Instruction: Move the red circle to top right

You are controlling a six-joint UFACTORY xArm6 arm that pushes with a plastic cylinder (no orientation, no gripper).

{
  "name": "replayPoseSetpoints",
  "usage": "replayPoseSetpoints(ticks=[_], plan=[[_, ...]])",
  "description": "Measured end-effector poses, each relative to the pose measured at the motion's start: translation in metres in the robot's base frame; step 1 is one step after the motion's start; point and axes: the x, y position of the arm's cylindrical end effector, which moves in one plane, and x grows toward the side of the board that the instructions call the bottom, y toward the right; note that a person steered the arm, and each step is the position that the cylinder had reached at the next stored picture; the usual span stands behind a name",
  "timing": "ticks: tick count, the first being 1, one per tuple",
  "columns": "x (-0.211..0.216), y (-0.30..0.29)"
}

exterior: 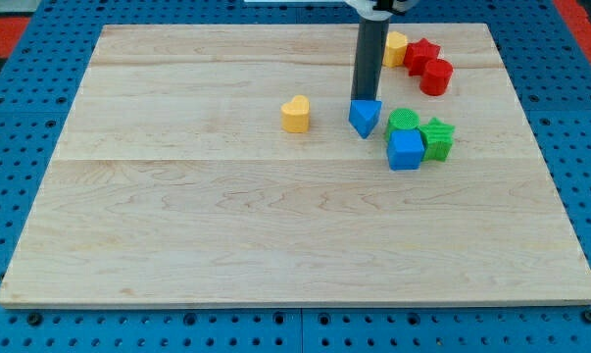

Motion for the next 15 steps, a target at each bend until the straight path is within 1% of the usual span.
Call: replayPoseSetpoints(ticks=[2,3,4,7,15], plan=[[0.010,0.024],[0.009,0.021],[-0.008,0.014],[-0.038,0.011],[-0.031,0.015]])
